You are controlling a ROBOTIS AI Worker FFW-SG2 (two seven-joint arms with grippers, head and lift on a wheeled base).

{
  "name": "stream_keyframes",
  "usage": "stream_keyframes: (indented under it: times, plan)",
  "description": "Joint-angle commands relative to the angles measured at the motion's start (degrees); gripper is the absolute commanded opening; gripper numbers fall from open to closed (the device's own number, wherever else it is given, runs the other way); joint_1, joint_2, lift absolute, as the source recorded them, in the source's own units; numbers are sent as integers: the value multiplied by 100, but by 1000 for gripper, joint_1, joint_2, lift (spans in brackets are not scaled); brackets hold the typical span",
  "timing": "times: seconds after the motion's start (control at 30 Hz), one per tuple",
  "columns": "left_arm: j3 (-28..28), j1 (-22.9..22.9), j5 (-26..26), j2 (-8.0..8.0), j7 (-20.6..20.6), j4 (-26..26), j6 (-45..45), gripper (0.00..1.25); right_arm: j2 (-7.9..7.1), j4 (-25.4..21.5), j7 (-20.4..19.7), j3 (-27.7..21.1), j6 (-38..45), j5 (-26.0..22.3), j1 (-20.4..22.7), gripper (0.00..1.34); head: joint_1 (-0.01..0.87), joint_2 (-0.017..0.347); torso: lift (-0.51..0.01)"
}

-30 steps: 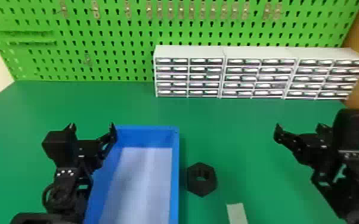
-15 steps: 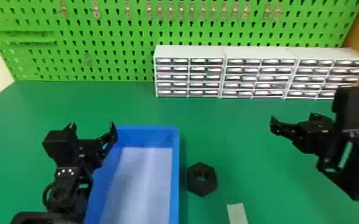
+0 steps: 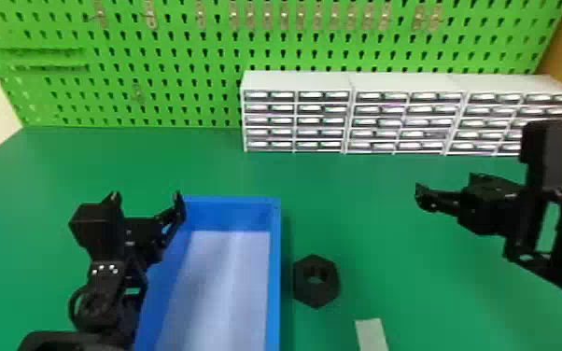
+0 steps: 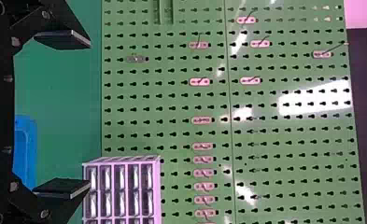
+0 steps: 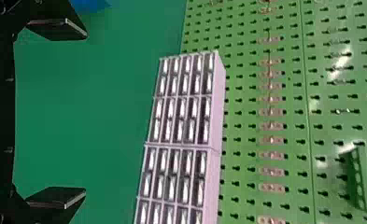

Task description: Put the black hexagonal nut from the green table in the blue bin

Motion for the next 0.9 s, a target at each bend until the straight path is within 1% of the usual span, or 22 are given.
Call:
stream_keyframes:
  times: [0.0,0.03,0.13,0.27,0.43,0.67,0.73,0.87]
  plan:
    - [-1,-8,-11,0,0,0,0,1028,-132,-3,230,130,301,153,-166,1216,657,57,-95]
    - [-1,-8,-2,0,0,0,0,1028,-149,-3,265,139,345,153,-183,1216,657,57,-95]
    - [-1,-8,-11,0,0,0,0,1028,-141,-3,379,130,520,153,-210,1216,657,57,-95]
    - [-10,-8,-20,0,0,0,0,1028,-141,-3,678,122,749,267,-280,1216,657,57,-95]
    - [-10,-16,-29,0,0,0,0,1028,-185,-3,1065,166,951,451,-385,1216,657,57,-95]
    - [-28,-51,-46,0,0,35,0,1028,-237,94,1830,201,1048,566,-544,1216,657,57,-95]
    - [-28,-51,-46,0,0,44,0,1028,-237,94,2023,209,1056,671,-579,1216,657,57,-95]
    - [-28,-51,-46,0,0,44,0,1028,-246,164,2533,271,1136,961,-693,1216,657,57,-95]
